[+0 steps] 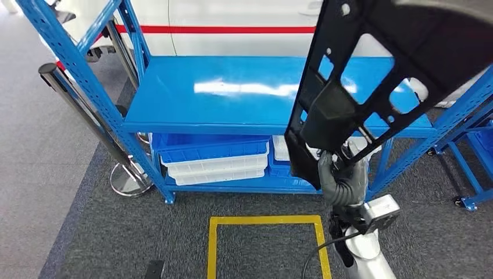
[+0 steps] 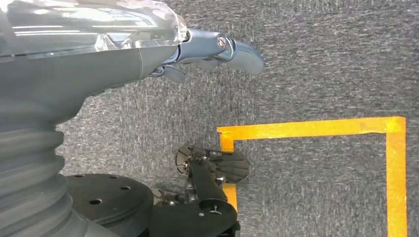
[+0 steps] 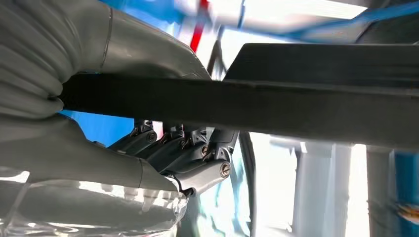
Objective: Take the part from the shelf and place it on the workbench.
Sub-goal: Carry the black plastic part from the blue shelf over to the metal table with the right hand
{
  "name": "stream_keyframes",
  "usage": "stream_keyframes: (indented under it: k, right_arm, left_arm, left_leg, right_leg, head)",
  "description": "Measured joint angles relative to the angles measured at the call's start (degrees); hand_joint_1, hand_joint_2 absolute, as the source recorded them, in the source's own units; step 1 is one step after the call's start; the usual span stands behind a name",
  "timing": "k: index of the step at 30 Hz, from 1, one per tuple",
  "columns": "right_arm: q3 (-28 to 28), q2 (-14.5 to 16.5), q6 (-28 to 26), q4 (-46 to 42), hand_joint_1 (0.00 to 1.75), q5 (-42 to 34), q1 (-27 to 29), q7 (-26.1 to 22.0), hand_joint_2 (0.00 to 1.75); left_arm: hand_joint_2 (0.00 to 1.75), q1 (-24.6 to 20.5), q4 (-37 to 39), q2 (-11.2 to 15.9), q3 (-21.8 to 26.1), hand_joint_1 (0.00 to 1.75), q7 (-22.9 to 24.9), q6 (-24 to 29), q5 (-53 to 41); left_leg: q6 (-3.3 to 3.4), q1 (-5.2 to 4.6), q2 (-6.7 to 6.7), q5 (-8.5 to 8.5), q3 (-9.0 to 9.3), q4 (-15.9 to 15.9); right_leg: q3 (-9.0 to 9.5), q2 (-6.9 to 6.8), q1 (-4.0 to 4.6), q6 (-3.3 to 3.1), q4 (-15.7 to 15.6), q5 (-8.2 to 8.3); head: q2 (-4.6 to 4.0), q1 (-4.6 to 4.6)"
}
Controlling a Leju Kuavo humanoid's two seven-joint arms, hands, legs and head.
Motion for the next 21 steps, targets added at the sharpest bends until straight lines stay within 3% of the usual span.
stream_keyframes:
  k: [2,3,5,7,8,9,10,12,14,15,16,18,19,21]
  right_arm:
    - [0.0,0.1,-6.3,2.9,1.75,8.2,-0.6,1.1,1.75]
    - [0.0,0.1,-8.5,5.4,1.75,11.6,-1.1,2.0,1.75]
    - [-0.1,0.7,-11.3,13.0,1.75,16.0,-2.3,3.3,1.75]
    - [-0.8,1.5,-14.3,23.8,1.75,18.8,-3.7,4.9,1.75]
    - [-1.3,1.8,-15.9,29.5,1.75,20.9,-4.1,6.2,1.75]
    - [-2.1,2.1,-17.4,35.1,1.75,24.1,-4.2,8.5,1.75]
    - [-3.1,2.2,-18.2,40.2,1.75,27.8,-4.1,11.2,1.75]
    - [-6.0,2.6,-18.7,49.1,1.75,34.4,-2.9,17.4,1.75]
    - [-8.2,2.9,-18.7,55.8,1.75,37.7,-1.0,23.2,1.75]
    - [-8.9,3.0,-18.7,58.4,1.75,38.7,0.1,25.9,1.75]
    - [-9.4,3.0,-18.7,60.7,1.75,39.5,1.2,28.3,1.75]
    - [-10.3,2.9,-18.2,64.7,1.75,39.8,3.5,31.7,1.75]
    - [-10.9,2.9,-17.8,66.2,1.75,39.6,4.8,32.7,1.75]
    - [-12.0,2.8,-17.4,68.6,1.75,39.4,6.8,33.9,1.75]
  left_arm:
    - [1.75,0.0,0.0,0.0,-0.1,0.0,-0.3,0.0,0.2]
    - [1.75,0.1,0.0,0.0,-0.1,0.0,-0.6,0.1,0.2]
    - [1.75,0.1,0.0,0.0,-0.1,0.0,-1.0,0.3,0.3]
    - [1.75,0.1,0.0,-0.1,-0.1,0.0,-1.3,0.5,0.3]
    - [1.75,0.1,0.0,-0.1,-0.1,0.0,-1.4,0.6,0.3]
    - [1.75,0.2,0.0,-0.1,-0.1,0.0,-1.5,0.7,0.3]
    - [1.75,0.2,0.0,-0.1,-0.1,0.0,-1.6,0.8,0.4]
    - [1.75,0.3,0.0,-0.1,-0.1,0.0,-2.0,1.0,0.7]
    - [1.75,0.3,0.0,-0.1,-0.1,0.0,-2.4,1.0,1.0]
    - [1.75,0.4,0.0,-0.1,-0.1,0.0,-2.6,1.1,1.2]
    - [1.75,0.5,0.0,-0.1,-0.1,0.0,-2.8,1.1,1.2]
    - [1.75,1.0,0.0,-0.1,-0.1,0.0,-2.9,1.2,1.2]
    - [1.75,1.1,0.0,-0.2,-0.1,0.0,-3.0,1.3,1.2]
    - [1.75,1.2,0.0,-0.2,-0.1,0.0,-3.0,1.4,1.2]
  left_leg:
    - [-0.63,0.17,-0.01,0.91,-0.18,-0.2]
    - [-0.95,0.28,-0.07,0.48,-0.5,0.0]
    - [-1.53,0.48,-0.17,-3.73,-1.8,3.3]
    - [-2.07,0.64,-0.18,-9.63,-3.29,10.1]
    - [-2.31,0.75,-0.17,-11.02,-3.63,13.3]
    - [-2.53,0.87,-0.16,-10.82,-3.32,15.5]
    - [-2.73,1.0,-0.14,-9.42,-2.21,15.9]
    - [-2.86,1.2,-0.17,-6.68,2.86,11.4]
    - [-2.38,1.05,-0.25,-8.0,8.95,3.0]
    - [-1.97,0.87,-0.28,-9.12,10.73,0.1]
    - [-1.51,0.65,-0.26,-9.71,11.39,-1.4]
    - [-0.48,0.67,-0.06,-8.84,10.9,-1.9]
    - [0.09,0.74,0.07,-8.13,10.44,-2.0]
    - [0.89,0.73,0.31,-6.67,9.03,-2.1]
  right_leg:
    - [-0.23,-0.11,0.12,-0.71,-0.9,0.79]
    - [-0.7,-0.24,0.02,-1.17,-1.1,1.49]
    - [-2.11,-0.51,-0.27,-1.93,-1.5,3.18]
    - [-4.0,-0.71,-0.27,-2.1,-1.5,4.77]
    - [-4.98,-0.83,-0.27,-2.01,-1.4,5.53]
    - [-6.03,-1.02,-0.3,-1.85,-1.4,6.28]
    - [-7.03,-1.22,-0.35,-1.65,-1.2,6.96]
    - [-8.82,-1.56,-0.51,-1.1,-0.8,8.12]
    - [-9.92,-1.81,-0.53,-0.39,-0.3,9.06]
    - [-10.18,-1.9,-0.54,-0.03,-0.3,9.62]
    - [-10.27,-1.96,-0.58,0.35,-0.5,10.23]
    - [-10.48,-1.68,-0.72,1.08,-0.6,10.51]
    - [-10.86,-1.33,-0.8,1.33,0.3,9.11]
    - [-12.39,-0.55,-0.91,1.57,5.2,3.45]
  head:
    - [0.0,-0.01]
    - [0.01,-0.01]
    - [0.0,-0.01]
    - [0.0,-0.02]
    - [0.0,-0.02]
    - [0.0,-0.02]
    - [0.0,-0.02]
    - [0.0,-0.02]
    - [0.0,-0.02]
    - [0.01,-0.01]
    - [0.01,-0.01]
    - [0.0,0.0]
    - [-0.01,0.0]
    - [0.0,0.01]
